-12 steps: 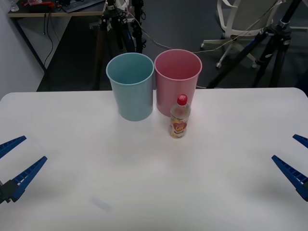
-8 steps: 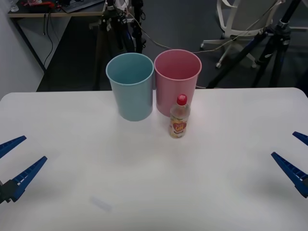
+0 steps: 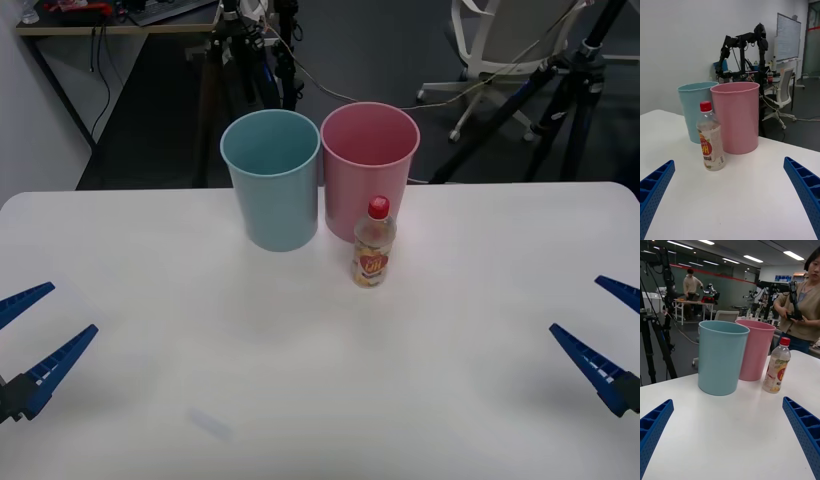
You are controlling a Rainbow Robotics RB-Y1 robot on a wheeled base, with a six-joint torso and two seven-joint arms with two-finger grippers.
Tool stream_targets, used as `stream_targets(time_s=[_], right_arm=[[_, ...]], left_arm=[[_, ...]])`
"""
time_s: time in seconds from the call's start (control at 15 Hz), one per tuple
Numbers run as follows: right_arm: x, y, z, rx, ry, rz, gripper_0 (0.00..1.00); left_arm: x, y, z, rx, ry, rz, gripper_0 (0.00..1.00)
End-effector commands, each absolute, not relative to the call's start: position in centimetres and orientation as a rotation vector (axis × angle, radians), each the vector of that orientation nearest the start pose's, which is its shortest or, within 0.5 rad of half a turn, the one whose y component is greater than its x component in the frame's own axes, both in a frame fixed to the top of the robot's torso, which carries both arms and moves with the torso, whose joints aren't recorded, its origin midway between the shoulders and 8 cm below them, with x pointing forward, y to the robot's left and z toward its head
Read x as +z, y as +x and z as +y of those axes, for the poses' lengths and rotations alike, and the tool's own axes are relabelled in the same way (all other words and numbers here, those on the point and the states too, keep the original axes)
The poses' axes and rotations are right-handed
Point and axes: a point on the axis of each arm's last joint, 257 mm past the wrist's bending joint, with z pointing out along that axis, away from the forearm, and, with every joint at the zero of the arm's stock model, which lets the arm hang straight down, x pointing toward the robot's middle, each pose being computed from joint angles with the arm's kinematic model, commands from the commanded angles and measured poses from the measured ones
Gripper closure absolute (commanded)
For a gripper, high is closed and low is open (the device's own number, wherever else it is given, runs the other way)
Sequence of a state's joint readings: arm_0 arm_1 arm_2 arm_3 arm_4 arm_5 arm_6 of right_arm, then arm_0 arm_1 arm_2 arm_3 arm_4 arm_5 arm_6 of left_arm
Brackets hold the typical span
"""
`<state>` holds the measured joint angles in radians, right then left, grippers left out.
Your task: Grasp the object on the table and drop it into the matching bin: aluminum can to the light blue bin, PET bottle to the pink bin.
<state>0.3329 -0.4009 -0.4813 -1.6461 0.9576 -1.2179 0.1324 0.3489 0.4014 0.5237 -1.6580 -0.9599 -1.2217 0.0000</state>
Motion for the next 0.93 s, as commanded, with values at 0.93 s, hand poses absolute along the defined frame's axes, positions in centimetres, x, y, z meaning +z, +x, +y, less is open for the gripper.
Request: stream_targets(time_s=[0.93], right_arm=[[-23.2,40.3,-22.2,0.641,-0.747,1.322,0.0]], left_arm=[[-16.9,34.2,33.0,-0.567,0.465,1.441,0.0]])
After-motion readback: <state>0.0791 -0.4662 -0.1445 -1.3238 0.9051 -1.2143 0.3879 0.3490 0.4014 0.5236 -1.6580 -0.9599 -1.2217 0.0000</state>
